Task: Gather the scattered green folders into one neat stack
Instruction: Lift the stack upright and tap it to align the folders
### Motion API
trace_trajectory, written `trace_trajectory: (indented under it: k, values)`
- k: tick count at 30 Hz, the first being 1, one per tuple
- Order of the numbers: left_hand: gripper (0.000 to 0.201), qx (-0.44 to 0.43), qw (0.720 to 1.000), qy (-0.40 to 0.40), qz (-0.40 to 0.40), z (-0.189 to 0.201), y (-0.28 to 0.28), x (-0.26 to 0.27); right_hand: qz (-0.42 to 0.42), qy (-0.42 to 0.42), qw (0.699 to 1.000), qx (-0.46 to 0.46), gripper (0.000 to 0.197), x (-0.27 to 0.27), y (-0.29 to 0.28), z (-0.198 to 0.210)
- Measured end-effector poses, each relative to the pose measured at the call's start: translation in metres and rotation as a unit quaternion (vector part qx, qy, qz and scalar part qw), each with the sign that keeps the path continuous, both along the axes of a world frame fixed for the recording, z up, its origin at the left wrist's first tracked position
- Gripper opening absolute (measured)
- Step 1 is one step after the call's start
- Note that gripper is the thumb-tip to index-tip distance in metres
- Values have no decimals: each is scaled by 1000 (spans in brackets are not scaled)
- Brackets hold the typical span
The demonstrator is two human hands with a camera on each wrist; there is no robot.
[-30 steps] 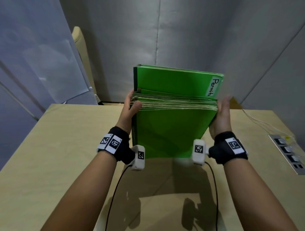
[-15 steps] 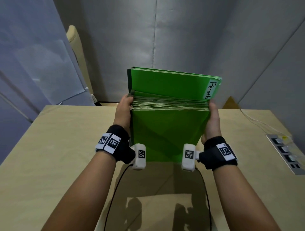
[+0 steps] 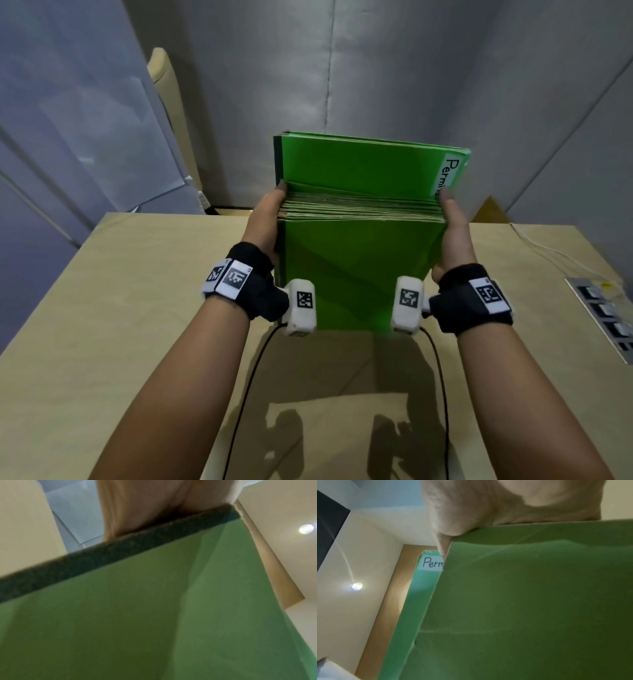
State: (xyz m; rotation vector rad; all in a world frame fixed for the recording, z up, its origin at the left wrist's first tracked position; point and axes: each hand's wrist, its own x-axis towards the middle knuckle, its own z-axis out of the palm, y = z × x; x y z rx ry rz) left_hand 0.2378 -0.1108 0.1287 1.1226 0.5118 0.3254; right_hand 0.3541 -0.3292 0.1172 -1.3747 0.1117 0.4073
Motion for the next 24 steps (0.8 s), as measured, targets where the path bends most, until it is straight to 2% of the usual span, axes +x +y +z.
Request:
trace_trajectory:
  k: [2, 3, 6, 8, 9, 13, 17, 19, 20, 22, 24]
  values:
    - [29, -9, 1000, -1, 7, -2, -1, 2, -40, -1, 999, 12, 100, 0, 2, -5]
    - [29, -18, 1000, -1, 10, -2, -2, 2, -62, -9, 998, 7, 91, -6, 6, 0]
    - [32, -16, 999, -8, 28, -2, -1, 0, -119, -36, 992, -27, 39, -13, 11, 9]
    - [52, 3, 1000, 0, 27, 2, -1, 0, -125, -39, 991, -30, 30, -10, 11, 6]
    - [59, 4, 1000, 6, 17, 4, -1, 1, -126, -38, 991, -31, 30, -10, 11, 7]
    - [43, 14, 1000, 16, -1, 8, 2, 1, -107, -28, 993, -33, 34, -11, 8, 6]
    - [25, 26, 998, 40, 28, 7, 1, 2, -75, -9, 997, -27, 68, -15, 9, 8]
    - [24, 28, 997, 50, 45, 7, 1, 4, -62, 2, 998, -8, 88, -7, 5, -2]
    - [25, 34, 997, 49, 47, 6, 1, 4, -55, -3, 998, -3, 91, 1, 2, -12]
    - [25, 36, 997, 46, 49, 5, 2, 5, -54, -7, 999, -8, 87, 2, 1, -14]
    - [27, 23, 998, 35, 44, 2, 3, 6, -61, 1, 998, -27, 73, -12, 5, 5]
